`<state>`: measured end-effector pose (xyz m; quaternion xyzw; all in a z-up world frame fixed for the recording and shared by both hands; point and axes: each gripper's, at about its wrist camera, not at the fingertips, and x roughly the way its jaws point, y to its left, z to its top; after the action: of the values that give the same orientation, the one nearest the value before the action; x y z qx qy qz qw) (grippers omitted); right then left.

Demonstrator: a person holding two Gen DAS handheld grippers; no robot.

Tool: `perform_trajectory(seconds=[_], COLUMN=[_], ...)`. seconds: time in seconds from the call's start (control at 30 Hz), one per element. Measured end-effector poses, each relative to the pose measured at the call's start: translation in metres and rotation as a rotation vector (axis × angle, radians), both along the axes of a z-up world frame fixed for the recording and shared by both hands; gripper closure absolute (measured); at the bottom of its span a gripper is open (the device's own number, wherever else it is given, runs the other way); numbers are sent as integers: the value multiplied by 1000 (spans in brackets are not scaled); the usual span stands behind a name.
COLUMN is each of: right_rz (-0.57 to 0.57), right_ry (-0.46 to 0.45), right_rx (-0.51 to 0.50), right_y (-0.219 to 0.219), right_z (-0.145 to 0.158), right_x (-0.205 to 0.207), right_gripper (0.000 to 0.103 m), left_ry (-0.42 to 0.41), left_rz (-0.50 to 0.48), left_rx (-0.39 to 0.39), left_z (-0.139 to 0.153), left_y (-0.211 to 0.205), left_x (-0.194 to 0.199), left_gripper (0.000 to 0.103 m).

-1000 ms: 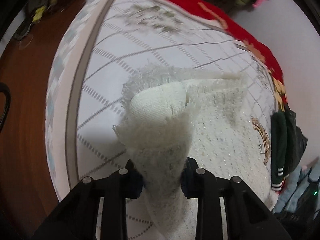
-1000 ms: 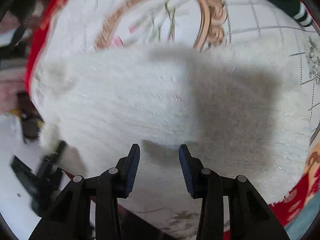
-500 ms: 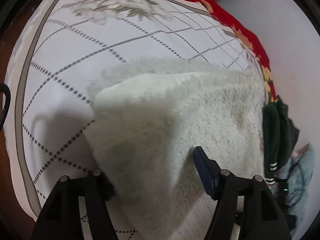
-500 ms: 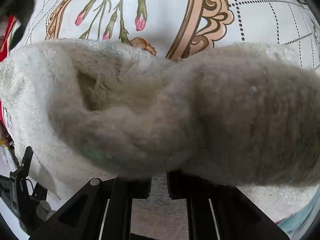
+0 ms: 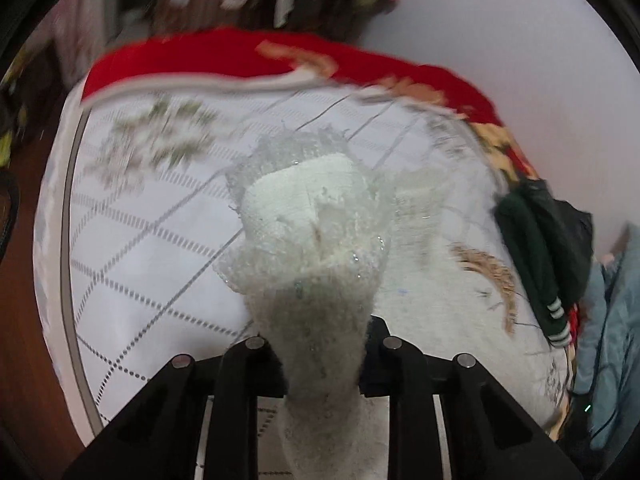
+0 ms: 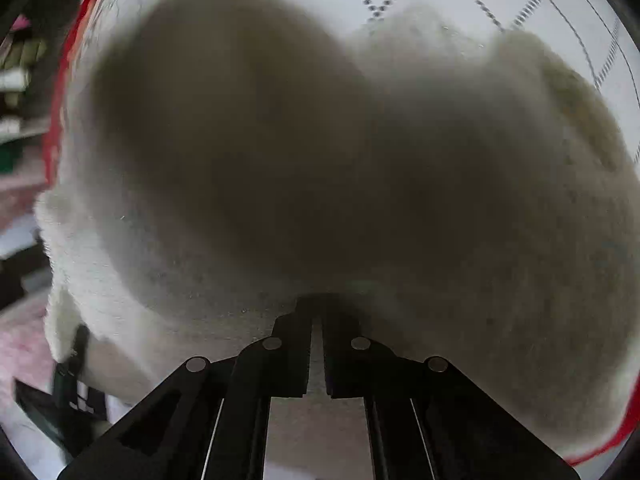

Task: Fold large clothes

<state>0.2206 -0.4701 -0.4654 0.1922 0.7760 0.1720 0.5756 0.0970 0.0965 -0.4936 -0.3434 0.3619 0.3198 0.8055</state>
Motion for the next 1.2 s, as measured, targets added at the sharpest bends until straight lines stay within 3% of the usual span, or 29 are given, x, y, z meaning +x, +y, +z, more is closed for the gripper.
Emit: perform_trajectory(seconds=[0.07, 0.1, 0.23, 0.27, 0.4, 0.5, 0.6, 0.7, 0.87, 1.0, 1.17, 1.2], right_rz=[-3, -7, -42, -46, -103, -181, -184, -205, -206, -200, -233, -256], right_ry=[-32, -103, -286, -276, -122, -81, -89, -50, -21, -13, 22, 26], right_rx=[57, 45, -145, -159, -20, 93, 174, 294, 361, 382, 412, 426], right_y=[-22, -46, -121, -141, -181, -165, -168, -178, -187, -168, -186, -194], right_z=[24, 46, 73, 64, 4, -32, -41, -55, -75, -82, -90, -88], right_x=[0, -5, -37, -39, -63, -71, -74, -75, -77, -83, -82, -86], right_gripper=[94, 90, 52, 52, 52, 52, 52, 53, 53, 59, 62, 61], left_ry=[-15, -25, -43, -45, -62, -84, -109, -110, -47, 18, 99, 112], left_rz=[-35, -56, -156, -181, -312, -469, -679, -914, -1250, -1321, -1251, -1230], left_rx=[40, 61, 155, 189, 326, 445, 569, 676, 775, 829, 867, 858], left_z=[17, 25, 52, 58, 77, 87, 90, 76, 23, -13, -20, -18], left_y=[-11, -17, -46, -55, -96, -142, -199, -256, -327, -343, -332, -328], left_x=[5, 8, 19, 22, 38, 43, 41, 29, 0, -8, 4, 7], left_gripper=[85, 85, 85, 85, 85, 86, 86, 86, 86, 86, 83, 78])
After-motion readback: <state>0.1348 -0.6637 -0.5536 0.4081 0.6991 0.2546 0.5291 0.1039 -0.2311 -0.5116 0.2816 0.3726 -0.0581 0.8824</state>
